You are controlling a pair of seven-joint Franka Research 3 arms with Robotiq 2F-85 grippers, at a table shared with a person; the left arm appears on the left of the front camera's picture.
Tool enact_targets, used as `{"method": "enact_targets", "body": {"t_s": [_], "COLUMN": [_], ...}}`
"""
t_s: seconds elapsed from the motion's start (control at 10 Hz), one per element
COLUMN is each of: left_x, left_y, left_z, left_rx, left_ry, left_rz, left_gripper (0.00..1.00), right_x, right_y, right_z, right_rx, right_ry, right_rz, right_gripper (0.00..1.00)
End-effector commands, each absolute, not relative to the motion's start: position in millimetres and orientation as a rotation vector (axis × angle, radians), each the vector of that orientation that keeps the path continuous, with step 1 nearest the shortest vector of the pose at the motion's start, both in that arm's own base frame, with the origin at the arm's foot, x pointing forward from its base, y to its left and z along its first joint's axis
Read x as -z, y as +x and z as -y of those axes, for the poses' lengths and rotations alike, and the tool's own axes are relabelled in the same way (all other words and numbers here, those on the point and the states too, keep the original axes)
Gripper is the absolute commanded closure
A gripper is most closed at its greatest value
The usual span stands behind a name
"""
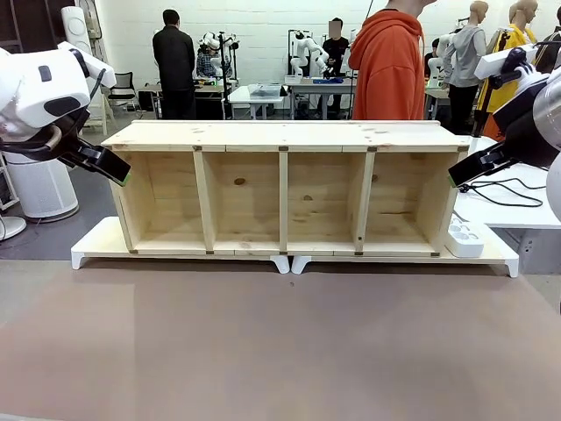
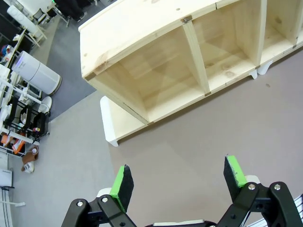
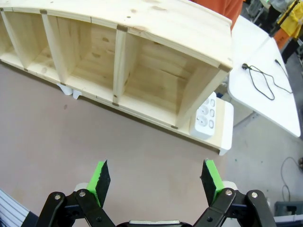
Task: Perform cable management.
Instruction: When the cord part of the Power Cable appears at the lower middle area of the table and stops, grasp the cord part of the Power Cable.
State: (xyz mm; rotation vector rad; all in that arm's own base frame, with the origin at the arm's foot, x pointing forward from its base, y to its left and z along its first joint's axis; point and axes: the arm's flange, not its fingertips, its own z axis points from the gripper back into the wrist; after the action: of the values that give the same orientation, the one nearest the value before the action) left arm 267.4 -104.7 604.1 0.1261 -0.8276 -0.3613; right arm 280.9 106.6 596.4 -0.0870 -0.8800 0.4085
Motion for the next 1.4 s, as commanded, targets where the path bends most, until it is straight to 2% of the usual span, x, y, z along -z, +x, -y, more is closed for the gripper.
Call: {"method": "enact_targets", "body": {"t_s": [0.0,1.3], "left_x": [-604.7,-604.7], "left_y": [269.7,269.7], "left_z": [105.6,105.6], "left_rx": [0.371,0.371], "left_ry": [0.129,0.129], "left_rz": [0.840,0.840], "left_gripper": [0.00,0.00], "right_x": [-595.7,-595.7], "right_y": [282.9,282.9], "right_z": [-106.5,-106.5], "right_rx": [-0.413,-0.413], "right_ry": [-0.090,-0.090], "right_rz": [0.883,0.883], "right_gripper": [0.00,0.00]}}
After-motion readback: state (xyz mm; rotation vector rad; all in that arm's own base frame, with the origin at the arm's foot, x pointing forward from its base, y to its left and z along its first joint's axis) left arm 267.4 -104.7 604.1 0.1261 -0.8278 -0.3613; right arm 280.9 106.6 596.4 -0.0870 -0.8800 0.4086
